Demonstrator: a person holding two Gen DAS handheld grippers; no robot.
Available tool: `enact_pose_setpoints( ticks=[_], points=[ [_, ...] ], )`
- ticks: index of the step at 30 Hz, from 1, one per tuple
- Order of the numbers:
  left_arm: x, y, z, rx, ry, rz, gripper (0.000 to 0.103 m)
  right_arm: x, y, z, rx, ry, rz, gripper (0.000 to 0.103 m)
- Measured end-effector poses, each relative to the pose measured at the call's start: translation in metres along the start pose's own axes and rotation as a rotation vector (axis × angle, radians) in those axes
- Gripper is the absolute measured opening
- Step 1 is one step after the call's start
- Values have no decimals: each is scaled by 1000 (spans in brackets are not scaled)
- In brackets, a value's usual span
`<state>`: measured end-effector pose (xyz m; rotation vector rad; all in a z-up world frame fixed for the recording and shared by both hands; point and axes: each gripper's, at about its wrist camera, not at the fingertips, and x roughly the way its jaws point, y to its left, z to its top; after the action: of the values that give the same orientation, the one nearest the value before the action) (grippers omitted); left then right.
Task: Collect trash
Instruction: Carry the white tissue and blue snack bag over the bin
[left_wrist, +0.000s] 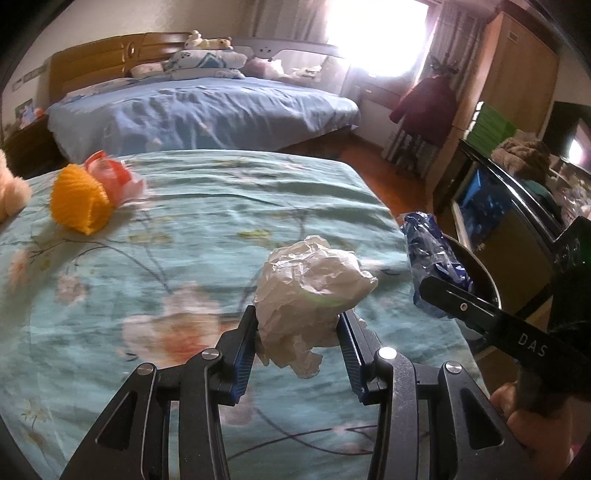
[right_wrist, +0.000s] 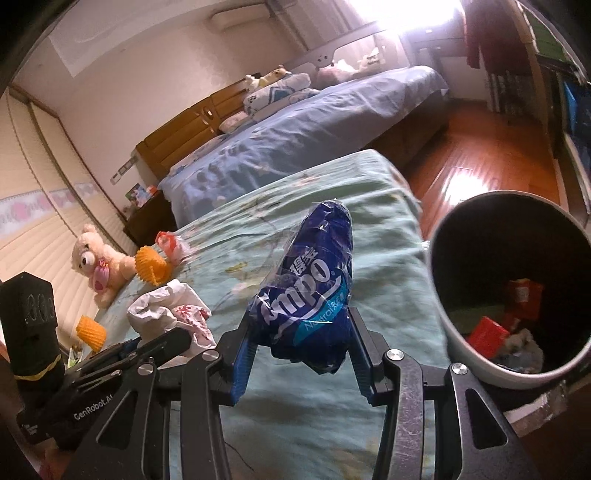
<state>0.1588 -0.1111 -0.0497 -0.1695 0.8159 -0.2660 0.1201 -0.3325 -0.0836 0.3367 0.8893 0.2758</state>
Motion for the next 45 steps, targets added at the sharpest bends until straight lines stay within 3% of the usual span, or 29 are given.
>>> enact_pose_setpoints(
  ticks=[24,45],
  points=[
    [20,-71,6,126,23,-90,41,-53,-71,-4,98,-62,-108,47],
    [49,-113,17,203,43,-116,42,-64,-107,1,133,-67,-154,47]
  ],
)
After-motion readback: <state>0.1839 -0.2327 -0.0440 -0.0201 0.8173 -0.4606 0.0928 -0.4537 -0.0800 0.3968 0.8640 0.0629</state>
